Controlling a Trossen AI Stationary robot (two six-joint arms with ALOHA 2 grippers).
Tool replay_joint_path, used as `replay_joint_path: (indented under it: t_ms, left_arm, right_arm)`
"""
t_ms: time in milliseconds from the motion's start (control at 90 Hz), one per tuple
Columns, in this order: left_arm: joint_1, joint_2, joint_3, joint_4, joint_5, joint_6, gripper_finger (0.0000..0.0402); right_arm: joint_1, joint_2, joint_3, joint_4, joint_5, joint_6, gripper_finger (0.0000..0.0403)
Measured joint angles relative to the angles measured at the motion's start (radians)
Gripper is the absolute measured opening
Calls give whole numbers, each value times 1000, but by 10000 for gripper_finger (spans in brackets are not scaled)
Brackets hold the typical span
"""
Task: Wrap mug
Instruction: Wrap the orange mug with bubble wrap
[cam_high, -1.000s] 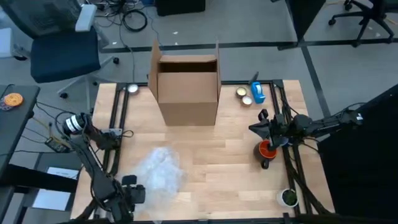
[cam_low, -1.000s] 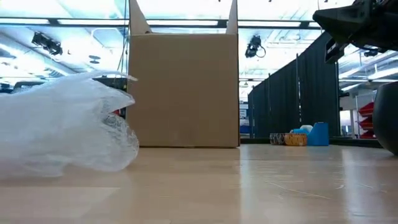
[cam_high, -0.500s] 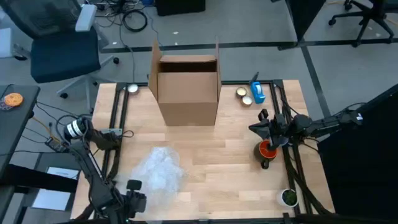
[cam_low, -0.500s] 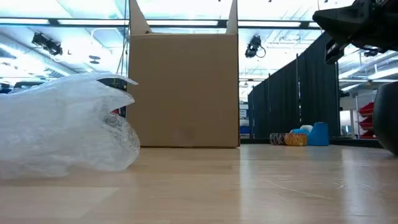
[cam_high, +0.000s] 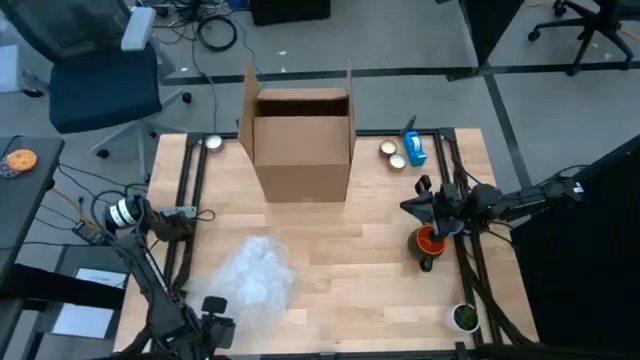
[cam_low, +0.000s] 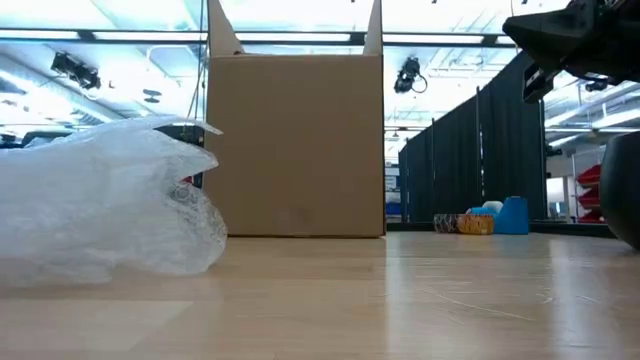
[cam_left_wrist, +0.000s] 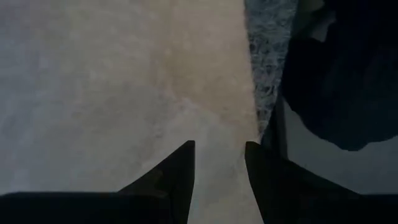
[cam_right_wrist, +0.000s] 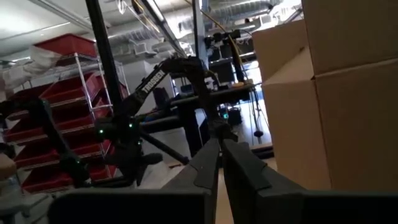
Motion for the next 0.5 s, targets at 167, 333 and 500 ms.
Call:
replay_joint_path:
  t_ms: [167,333,500]
  left_arm:
    - [18,-11,34,-44,84,-58,127]
    - [9,-10,53,-48,34,-54,127]
    - [-6,-6,53,-75,9,-25,127]
  right_arm:
    - [0,0,0,0,0,0,0]
    - [0,0,0,0,0,0,0]
    - [0,0,0,0,0,0,0]
